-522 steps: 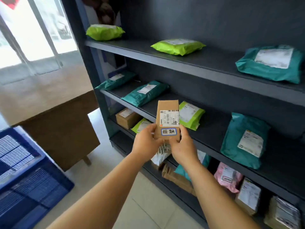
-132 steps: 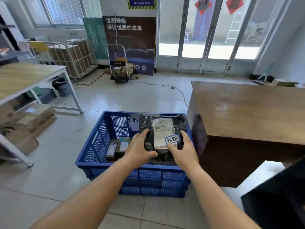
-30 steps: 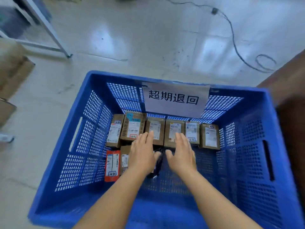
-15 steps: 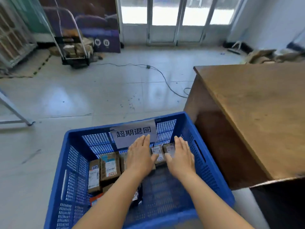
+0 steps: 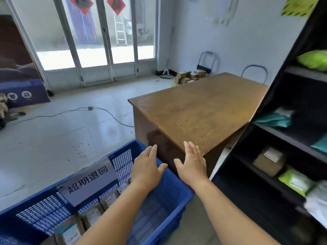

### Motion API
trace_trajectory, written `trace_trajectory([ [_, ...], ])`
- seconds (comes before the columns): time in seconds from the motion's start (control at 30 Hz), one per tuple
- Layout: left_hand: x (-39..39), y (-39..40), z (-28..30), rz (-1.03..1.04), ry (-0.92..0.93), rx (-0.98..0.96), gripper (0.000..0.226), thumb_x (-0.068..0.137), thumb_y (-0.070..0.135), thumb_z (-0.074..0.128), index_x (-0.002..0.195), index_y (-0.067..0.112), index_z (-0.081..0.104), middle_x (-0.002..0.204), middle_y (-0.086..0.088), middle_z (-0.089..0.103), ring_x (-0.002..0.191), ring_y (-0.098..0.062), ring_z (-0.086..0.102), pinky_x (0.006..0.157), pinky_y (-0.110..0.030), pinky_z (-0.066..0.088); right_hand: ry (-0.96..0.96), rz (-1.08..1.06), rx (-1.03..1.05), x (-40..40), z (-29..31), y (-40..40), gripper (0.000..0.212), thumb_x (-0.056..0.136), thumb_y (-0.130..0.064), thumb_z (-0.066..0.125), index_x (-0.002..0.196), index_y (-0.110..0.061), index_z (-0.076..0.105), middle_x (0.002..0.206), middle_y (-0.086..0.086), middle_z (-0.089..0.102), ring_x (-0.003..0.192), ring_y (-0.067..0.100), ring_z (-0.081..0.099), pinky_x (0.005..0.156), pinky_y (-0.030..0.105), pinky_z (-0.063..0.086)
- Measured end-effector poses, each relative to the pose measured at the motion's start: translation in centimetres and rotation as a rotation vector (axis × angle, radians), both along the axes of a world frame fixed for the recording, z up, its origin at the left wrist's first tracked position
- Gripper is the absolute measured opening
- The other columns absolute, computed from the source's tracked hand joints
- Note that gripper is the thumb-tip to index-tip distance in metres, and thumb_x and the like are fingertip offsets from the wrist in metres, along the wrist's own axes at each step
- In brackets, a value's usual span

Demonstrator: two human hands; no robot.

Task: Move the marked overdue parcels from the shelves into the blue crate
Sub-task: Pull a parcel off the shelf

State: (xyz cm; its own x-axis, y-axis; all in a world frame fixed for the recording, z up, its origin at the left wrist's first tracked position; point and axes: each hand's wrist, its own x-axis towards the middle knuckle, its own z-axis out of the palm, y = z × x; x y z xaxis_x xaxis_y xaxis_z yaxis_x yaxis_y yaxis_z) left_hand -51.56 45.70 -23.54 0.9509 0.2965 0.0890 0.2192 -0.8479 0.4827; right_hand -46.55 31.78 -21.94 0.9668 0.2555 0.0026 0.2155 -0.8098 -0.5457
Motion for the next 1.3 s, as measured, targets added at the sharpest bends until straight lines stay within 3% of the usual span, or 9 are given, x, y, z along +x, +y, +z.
trace_trajectory([
  [0.4, 7.9, -17.8, 3.0, -0.331, -0.038, -0.026, 0.075, 0.091, 0.045, 0.055, 0.151, 0.024, 0.016, 0.157, 0.003, 0.022, 0.143, -0.017, 0.024, 0.115, -0.034, 0.023, -0.036, -0.367, 0.026, 2.6, 2.0, -18.0, 0.069, 0.096, -0.038, 0.049, 0.153, -0.021, 0.012, 0.161, -0.003, 0.006, 0.149, 0.017, -0.002, 0.119, 0.042, 0.009],
  [0.8, 16.3, -35.6, 1.4, -0.474, 0.071, -0.018, 0.075, 0.092, 0.045, 0.054, 0.152, 0.023, 0.014, 0.157, 0.004, 0.021, 0.142, -0.017, 0.024, 0.114, -0.033, 0.025, 0.021, -0.515, 0.054, 8.7, -0.8, -35.7, 0.068, 0.095, -0.037, 0.049, 0.152, -0.022, 0.014, 0.161, -0.003, 0.006, 0.149, 0.019, 0.001, 0.119, 0.042, 0.013],
  [0.97, 18.8, -39.8, -1.3, -0.488, 0.160, -0.044, 0.075, 0.092, 0.043, 0.055, 0.152, 0.024, 0.013, 0.156, 0.005, 0.022, 0.140, -0.018, 0.029, 0.110, -0.034, 0.034, 0.101, -0.528, 0.045, 11.0, -4.0, -40.2, 0.069, 0.094, -0.038, 0.050, 0.152, -0.020, 0.016, 0.161, -0.001, 0.009, 0.148, 0.018, 0.006, 0.118, 0.040, 0.017],
  [1.3, 26.0, -42.3, -7.0, -0.515, 0.303, -0.058, 0.076, 0.092, 0.042, 0.054, 0.152, 0.024, 0.011, 0.156, 0.003, 0.022, 0.137, -0.021, 0.035, 0.105, -0.035, 0.039, 0.269, -0.591, 0.094, 16.8, -9.7, -43.5, 0.069, 0.094, -0.036, 0.052, 0.152, -0.021, 0.017, 0.160, 0.000, 0.012, 0.147, 0.017, 0.011, 0.118, 0.036, 0.019],
])
